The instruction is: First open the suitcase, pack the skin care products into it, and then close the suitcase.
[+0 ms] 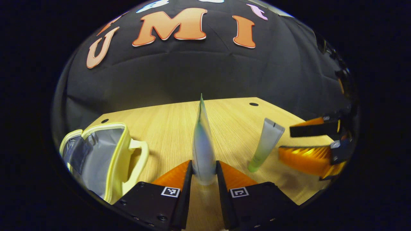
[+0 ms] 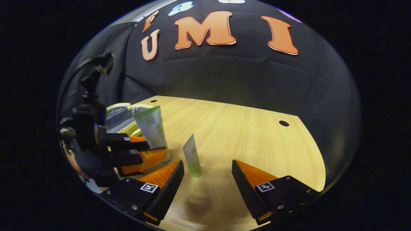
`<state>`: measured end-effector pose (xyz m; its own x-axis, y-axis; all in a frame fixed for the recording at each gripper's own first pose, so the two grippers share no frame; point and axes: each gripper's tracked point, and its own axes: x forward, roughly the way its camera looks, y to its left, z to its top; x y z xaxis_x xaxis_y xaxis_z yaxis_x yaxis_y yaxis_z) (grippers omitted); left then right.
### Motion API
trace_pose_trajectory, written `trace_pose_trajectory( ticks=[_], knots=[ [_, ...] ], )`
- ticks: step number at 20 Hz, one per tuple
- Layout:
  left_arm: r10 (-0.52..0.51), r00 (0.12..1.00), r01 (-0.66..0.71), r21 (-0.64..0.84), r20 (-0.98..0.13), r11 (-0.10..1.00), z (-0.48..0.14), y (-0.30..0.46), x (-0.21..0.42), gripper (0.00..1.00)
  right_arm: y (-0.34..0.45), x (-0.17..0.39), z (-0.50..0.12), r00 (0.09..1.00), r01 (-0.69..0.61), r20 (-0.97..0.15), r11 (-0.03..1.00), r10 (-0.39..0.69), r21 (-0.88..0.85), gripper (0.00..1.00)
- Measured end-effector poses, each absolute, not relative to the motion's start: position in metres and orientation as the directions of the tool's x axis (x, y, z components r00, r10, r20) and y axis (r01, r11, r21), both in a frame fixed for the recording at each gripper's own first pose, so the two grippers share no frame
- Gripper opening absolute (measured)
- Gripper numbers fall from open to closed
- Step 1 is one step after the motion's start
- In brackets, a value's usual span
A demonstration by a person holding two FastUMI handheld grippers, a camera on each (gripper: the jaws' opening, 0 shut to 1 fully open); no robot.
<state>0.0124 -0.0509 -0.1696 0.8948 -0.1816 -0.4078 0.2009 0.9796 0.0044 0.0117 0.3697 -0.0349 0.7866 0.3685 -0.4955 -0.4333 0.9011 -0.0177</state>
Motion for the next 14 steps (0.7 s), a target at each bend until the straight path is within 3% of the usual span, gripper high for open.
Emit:
trace_pose_trajectory(
  ticks=[5, 10, 14],
  knots=[
    [-0.113, 0.924, 0.135, 0.035, -0.365, 0.99, -0.112, -0.02, 0.009, 0.42, 0.397, 0.022, -0.068, 0.722, -0.493, -0.554, 0.87, 0.414, 0.008, 0.83],
    [-0.022, 0.941, 0.058, 0.099, -0.339, 0.993, -0.069, 0.023, -0.005, 0.42, 0.416, 0.033, -0.08, 0.703, -0.486, -0.569, 0.872, 0.428, 0.056, 0.35],
    [0.047, 0.934, -0.01, 0.104, -0.355, 0.995, -0.055, 0.055, -0.019, 0.43, 0.423, 0.02, -0.042, 0.695, -0.489, -0.555, 0.866, 0.457, 0.101, 0.33]
  ],
)
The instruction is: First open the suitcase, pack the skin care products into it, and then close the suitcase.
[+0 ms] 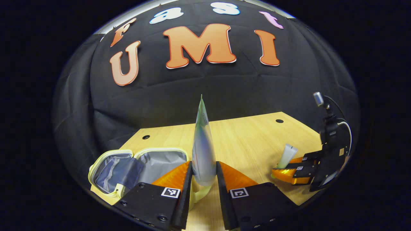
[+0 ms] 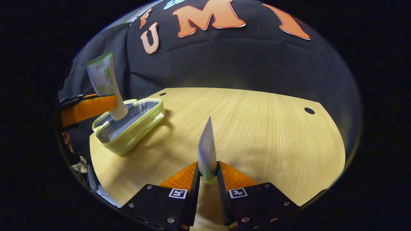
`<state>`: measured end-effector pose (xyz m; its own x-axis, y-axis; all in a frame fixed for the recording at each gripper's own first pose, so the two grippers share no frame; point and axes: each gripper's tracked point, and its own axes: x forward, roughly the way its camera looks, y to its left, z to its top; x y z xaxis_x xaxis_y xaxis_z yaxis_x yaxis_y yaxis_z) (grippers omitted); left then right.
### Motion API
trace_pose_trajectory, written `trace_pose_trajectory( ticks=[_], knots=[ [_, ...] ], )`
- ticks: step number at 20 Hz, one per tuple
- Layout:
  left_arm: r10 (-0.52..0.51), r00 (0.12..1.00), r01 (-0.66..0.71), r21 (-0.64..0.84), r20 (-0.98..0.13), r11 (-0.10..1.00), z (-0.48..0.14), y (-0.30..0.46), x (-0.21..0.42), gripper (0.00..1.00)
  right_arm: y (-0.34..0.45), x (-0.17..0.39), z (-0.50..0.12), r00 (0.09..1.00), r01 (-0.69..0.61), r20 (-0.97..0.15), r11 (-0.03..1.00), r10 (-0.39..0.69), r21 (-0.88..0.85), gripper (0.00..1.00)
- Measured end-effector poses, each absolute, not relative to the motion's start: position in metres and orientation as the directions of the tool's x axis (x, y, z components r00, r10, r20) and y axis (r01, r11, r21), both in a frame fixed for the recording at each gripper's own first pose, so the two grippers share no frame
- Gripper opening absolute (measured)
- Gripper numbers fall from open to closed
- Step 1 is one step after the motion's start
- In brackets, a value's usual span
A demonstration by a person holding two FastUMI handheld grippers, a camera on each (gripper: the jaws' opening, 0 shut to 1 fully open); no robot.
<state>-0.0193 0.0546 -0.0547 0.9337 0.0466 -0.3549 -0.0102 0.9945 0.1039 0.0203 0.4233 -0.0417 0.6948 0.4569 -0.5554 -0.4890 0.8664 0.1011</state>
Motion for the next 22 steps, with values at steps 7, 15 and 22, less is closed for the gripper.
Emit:
trace_pose_trajectory(
  ticks=[7, 15, 22],
  knots=[
    [0.164, 0.91, -0.146, 0.077, -0.381, 0.986, -0.037, 0.135, -0.034, 0.41, 0.45, 0.004, 0.028, 0.691, -0.544, -0.507, 0.833, 0.516, 0.106, 0.33],
    [0.076, 0.898, -0.063, 0.044, -0.434, 0.997, -0.063, 0.214, -0.033, 0.42, 0.497, -0.016, 0.059, 0.752, -0.484, -0.486, 0.874, 0.446, 0.052, 0.33],
    [-0.117, 0.828, 0.124, -0.024, -0.549, 0.992, -0.11, 0.255, -0.019, 0.42, 0.552, -0.027, 0.069, 0.812, -0.356, -0.485, 0.934, 0.325, 0.028, 0.33]
  ],
)
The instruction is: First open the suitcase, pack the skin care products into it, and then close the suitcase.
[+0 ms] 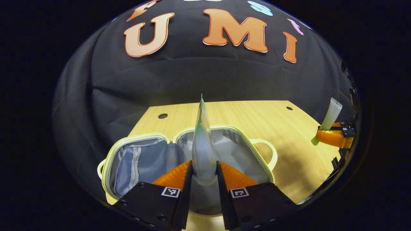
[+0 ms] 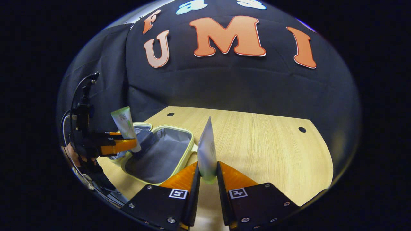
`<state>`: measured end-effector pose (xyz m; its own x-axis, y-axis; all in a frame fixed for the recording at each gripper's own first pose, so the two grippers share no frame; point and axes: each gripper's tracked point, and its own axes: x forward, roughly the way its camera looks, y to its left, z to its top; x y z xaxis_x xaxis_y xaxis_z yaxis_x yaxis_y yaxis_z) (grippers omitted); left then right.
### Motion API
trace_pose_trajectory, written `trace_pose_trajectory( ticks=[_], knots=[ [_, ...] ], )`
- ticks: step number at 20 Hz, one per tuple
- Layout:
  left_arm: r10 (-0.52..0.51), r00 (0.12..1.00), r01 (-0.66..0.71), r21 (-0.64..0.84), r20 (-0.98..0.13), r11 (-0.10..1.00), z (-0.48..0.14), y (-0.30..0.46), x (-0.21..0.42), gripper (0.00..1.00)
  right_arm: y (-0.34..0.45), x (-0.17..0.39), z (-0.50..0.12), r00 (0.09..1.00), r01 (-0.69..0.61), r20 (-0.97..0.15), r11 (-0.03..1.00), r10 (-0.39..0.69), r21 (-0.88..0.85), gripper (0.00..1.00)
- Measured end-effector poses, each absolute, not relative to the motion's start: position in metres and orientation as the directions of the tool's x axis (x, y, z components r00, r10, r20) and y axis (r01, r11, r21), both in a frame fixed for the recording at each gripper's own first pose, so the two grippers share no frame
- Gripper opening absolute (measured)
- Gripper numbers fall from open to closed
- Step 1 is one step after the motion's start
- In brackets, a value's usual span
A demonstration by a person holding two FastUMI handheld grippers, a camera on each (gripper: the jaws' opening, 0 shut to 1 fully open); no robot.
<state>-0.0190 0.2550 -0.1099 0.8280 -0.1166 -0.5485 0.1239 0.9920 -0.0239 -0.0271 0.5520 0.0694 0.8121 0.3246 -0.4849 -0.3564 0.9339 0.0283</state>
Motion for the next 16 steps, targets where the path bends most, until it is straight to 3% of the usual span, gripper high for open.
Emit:
trace_pose_trajectory(
  ticks=[6, 9, 11, 16],
  knots=[
    [-0.243, 0.707, 0.227, -0.113, -0.665, 0.967, -0.153, 0.253, -0.014, 0.42, 0.592, -0.042, 0.071, 0.822, -0.286, -0.505, 0.958, 0.262, 0.031, 0.33],
    [-0.321, 0.598, 0.231, -0.226, -0.734, 0.946, -0.184, 0.242, -0.014, 0.42, 0.608, -0.05, 0.067, 0.798, -0.287, -0.539, 0.957, 0.269, 0.053, 0.33],
    [-0.325, 0.538, 0.175, -0.274, -0.778, 0.946, -0.2, 0.249, -0.012, 0.42, 0.612, -0.052, 0.065, 0.785, -0.302, -0.551, 0.951, 0.284, 0.061, 0.33],
    [-0.291, 0.514, 0.09, -0.286, -0.807, 0.954, -0.21, 0.247, 0.002, 0.42, 0.626, -0.041, 0.064, 0.76, -0.34, -0.556, 0.935, 0.336, 0.101, 0.33]
  ],
)
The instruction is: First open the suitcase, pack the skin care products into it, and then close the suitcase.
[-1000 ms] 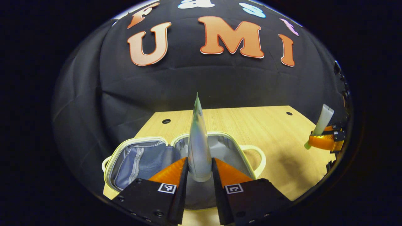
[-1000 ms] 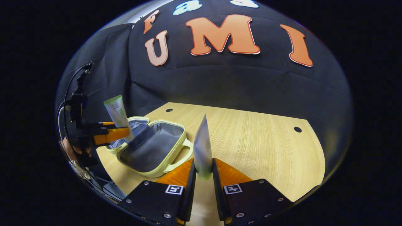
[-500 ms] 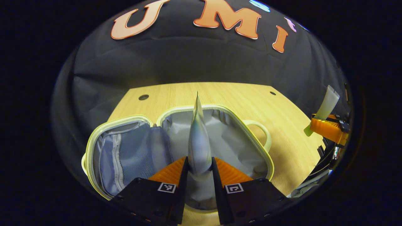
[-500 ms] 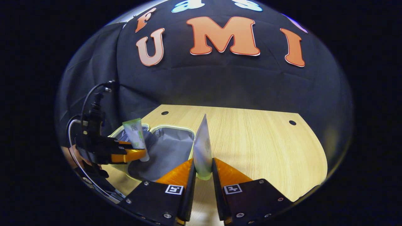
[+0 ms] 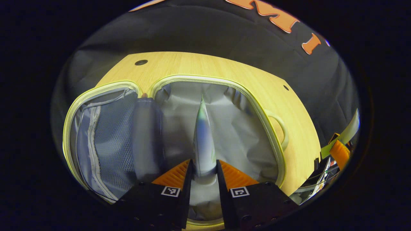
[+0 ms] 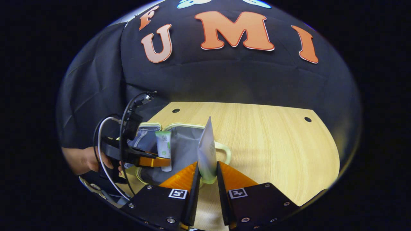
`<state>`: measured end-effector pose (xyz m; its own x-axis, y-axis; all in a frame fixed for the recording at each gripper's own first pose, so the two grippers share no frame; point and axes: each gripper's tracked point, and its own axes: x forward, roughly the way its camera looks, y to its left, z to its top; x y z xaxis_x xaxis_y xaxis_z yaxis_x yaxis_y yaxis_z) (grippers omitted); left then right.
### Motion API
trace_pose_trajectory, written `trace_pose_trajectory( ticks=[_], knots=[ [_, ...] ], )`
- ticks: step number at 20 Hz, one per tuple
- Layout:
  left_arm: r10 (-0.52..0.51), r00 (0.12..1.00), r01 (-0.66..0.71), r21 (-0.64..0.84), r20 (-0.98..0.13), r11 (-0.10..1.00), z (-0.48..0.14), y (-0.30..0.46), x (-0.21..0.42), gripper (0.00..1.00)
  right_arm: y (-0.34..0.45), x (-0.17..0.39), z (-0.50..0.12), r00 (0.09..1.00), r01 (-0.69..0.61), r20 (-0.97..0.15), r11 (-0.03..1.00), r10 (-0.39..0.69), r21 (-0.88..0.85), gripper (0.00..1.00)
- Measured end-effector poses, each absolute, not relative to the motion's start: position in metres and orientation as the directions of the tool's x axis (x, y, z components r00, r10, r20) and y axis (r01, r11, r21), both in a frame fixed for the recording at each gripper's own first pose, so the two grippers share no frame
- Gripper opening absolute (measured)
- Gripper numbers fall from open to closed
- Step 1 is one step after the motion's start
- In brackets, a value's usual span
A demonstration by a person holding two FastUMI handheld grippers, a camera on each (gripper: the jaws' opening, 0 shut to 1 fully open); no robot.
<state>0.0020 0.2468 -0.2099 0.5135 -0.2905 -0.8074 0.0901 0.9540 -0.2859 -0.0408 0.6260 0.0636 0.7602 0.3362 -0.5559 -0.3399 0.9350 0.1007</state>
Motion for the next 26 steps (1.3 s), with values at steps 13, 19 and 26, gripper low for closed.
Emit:
trace_pose_trajectory(
  ticks=[13, 19, 26],
  knots=[
    [-0.173, 0.651, -0.063, -0.279, -0.739, 0.958, -0.156, 0.281, -0.02, 0.76, 0.67, -0.01, 0.011, 0.549, -0.505, -0.645, 0.826, 0.532, 0.251, 0.28],
    [0.051, 0.754, -0.195, -0.149, -0.655, 0.97, -0.087, 0.354, -0.06, 0.81, 0.694, -0.013, -0.022, 0.429, -0.534, -0.709, 0.79, 0.559, 0.3, 0.33],
    [0.266, 0.755, -0.349, -0.025, -0.599, 0.937, -0.034, 0.44, -0.123, 0.81, 0.715, -0.009, -0.058, 0.349, -0.49, -0.797, 0.821, 0.493, 0.294, 0.33]
  ],
)
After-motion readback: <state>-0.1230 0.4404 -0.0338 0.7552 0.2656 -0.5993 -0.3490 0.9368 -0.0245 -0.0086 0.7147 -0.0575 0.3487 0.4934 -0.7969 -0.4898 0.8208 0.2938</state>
